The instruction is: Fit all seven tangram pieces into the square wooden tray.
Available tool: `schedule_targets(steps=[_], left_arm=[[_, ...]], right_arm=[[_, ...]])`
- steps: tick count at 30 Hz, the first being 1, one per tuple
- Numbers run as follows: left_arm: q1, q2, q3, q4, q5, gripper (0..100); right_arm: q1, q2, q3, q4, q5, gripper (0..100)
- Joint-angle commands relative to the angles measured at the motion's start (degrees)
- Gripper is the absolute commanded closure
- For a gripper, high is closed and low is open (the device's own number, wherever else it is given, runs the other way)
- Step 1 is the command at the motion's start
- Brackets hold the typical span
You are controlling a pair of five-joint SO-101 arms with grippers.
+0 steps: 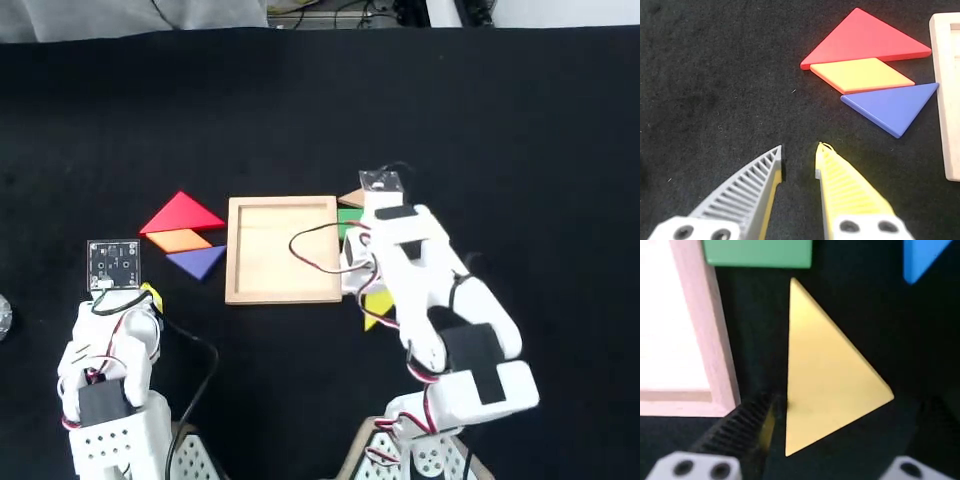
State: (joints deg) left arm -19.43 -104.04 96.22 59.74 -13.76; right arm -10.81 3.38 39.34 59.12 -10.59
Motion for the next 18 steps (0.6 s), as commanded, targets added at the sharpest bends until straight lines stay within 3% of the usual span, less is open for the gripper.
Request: schedule_targets(steps=[1, 9, 18], left_arm=[[0.04, -0.09, 1.19, -0.88, -0.35, 88], [0.04, -0.09, 1.19, -0.88, -0.35, 88], [-0.13, -0.09, 1.19, -0.88, -0.35, 88]], right_arm=[[0.97, 0.84, -2.59, -0.09, 0.79, 58.3], [1.05, 0.84, -2.68, -1.76, 0.88, 71.0], [1.05, 0.84, -2.68, -1.76, 4.13, 71.9]])
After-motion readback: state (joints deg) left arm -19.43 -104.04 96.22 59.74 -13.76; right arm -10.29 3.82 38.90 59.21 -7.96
